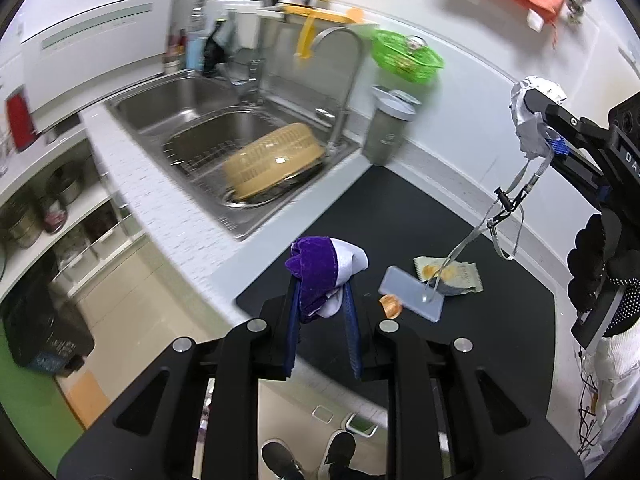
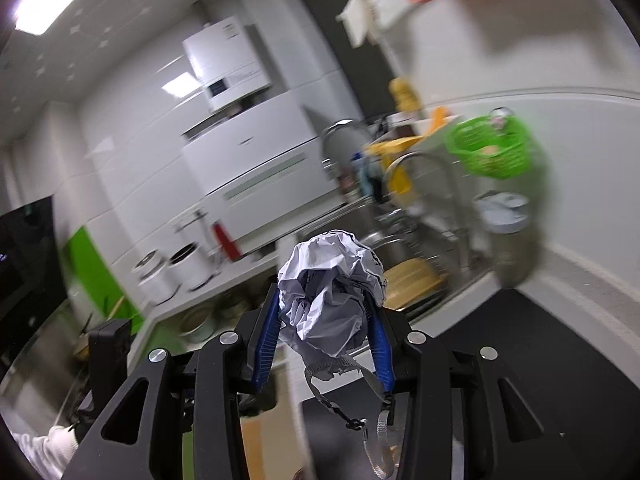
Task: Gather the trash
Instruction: 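Carry the sock and foil ball over the pink wastebasket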
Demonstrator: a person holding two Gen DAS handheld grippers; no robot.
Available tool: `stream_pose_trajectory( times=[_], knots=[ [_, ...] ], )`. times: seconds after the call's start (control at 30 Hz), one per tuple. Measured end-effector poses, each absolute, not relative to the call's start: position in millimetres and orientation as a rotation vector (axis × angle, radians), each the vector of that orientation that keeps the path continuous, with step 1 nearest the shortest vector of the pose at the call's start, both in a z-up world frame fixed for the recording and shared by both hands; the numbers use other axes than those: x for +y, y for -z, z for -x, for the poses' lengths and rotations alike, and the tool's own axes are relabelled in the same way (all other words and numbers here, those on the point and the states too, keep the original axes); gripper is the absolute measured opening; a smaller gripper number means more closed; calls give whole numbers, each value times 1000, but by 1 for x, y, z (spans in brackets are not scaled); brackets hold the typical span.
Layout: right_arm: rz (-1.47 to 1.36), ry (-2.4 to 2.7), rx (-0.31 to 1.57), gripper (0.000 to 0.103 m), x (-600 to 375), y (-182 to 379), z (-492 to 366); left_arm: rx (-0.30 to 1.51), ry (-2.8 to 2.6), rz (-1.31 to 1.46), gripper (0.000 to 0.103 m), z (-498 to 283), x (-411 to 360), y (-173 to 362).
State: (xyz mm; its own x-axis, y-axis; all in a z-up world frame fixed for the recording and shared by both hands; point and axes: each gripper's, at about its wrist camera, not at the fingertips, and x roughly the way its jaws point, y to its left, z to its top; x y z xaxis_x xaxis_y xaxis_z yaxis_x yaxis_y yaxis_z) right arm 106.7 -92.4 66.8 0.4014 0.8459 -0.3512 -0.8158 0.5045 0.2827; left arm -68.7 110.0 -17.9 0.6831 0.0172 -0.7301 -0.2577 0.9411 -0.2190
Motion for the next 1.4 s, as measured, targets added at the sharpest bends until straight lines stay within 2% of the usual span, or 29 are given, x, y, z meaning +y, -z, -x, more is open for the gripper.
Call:
stream_pose_trajectory(
  times=[0.27,0.47,0.83,1.07,1.2,1.4],
  knots=[
    [-6,-1256,558,40,-23,-52,-60,821,-322,388,20,141,153,33],
    [101,-1356,662,40,39,-14,-24,851,-434,472,20,194,182,66],
    [396,-1385,969,40,141,131,30,920,-564,604,20,259,223,151],
    [565,-1369,1120,40,184,231,48,985,-596,707,20,277,247,235],
    [639,-1343,1200,40,205,298,50,1029,-593,781,20,285,258,301],
    [661,-1295,1260,40,216,369,45,1091,-572,876,20,291,270,407]
  ],
)
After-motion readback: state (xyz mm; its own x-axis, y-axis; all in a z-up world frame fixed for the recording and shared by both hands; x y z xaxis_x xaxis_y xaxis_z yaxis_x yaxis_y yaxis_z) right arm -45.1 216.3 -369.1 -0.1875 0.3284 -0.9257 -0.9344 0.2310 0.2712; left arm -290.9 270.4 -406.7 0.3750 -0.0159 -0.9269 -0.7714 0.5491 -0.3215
